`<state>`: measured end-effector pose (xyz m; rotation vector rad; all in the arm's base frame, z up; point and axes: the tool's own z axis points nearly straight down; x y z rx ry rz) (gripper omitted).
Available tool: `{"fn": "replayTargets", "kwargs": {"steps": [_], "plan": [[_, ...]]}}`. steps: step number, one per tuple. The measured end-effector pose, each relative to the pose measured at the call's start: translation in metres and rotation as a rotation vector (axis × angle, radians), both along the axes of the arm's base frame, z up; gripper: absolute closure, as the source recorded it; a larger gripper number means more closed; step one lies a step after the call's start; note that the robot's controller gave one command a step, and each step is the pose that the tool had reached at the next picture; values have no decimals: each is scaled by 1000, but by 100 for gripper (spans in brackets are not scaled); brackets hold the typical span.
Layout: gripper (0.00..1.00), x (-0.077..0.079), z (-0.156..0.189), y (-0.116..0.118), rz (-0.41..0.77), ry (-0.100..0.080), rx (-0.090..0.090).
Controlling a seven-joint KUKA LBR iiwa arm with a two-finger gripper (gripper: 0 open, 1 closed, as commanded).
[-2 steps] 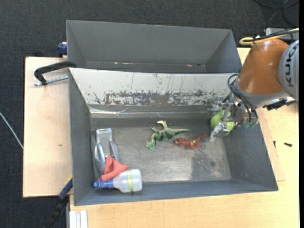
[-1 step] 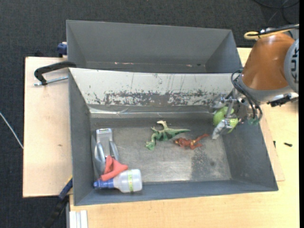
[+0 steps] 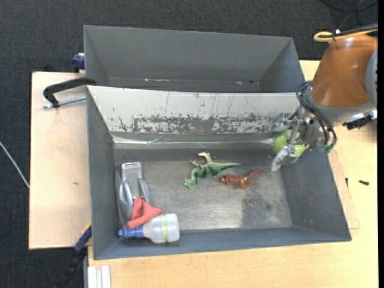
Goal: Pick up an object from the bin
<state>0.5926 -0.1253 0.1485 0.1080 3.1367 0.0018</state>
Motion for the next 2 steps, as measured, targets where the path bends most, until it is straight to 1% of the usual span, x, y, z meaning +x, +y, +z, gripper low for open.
{"fn": "replayTargets", "kwargs": {"steps": [1,2], "plan": [[100,1,17,0,0,-5,-1],[100,2,26,0,0,-8,-2]]}}
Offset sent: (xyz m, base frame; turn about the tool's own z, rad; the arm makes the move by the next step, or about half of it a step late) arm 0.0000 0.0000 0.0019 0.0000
